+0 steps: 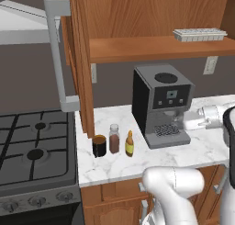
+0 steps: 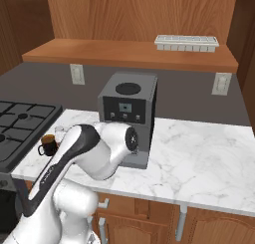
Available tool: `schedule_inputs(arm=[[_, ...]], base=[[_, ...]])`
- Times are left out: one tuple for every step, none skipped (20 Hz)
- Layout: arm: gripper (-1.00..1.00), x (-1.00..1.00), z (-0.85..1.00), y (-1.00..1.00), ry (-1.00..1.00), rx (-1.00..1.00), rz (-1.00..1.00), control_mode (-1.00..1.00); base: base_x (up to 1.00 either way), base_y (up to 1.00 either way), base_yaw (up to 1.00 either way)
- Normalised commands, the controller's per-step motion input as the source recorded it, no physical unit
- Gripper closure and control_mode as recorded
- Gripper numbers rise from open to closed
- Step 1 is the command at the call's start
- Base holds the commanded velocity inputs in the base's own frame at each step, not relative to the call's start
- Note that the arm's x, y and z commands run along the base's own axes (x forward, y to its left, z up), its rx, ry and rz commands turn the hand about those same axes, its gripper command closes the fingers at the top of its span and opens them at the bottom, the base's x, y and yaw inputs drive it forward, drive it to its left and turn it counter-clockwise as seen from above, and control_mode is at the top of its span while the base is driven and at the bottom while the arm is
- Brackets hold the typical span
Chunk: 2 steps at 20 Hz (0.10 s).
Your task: Pick the cinnamon and honey bottle from the cabinet and place them next to the mug.
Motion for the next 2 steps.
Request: schedule_inputs(arm=[[-1.0, -0.98, 0.39, 0.0, 0.02, 0.0, -0.41, -1.0], [-1.0, -0.91, 0.39, 0.0, 0.02, 0.0, -0.41, -1.0]], base=[[0.0, 0.0, 0.0], [0.0, 0.0, 0.0]])
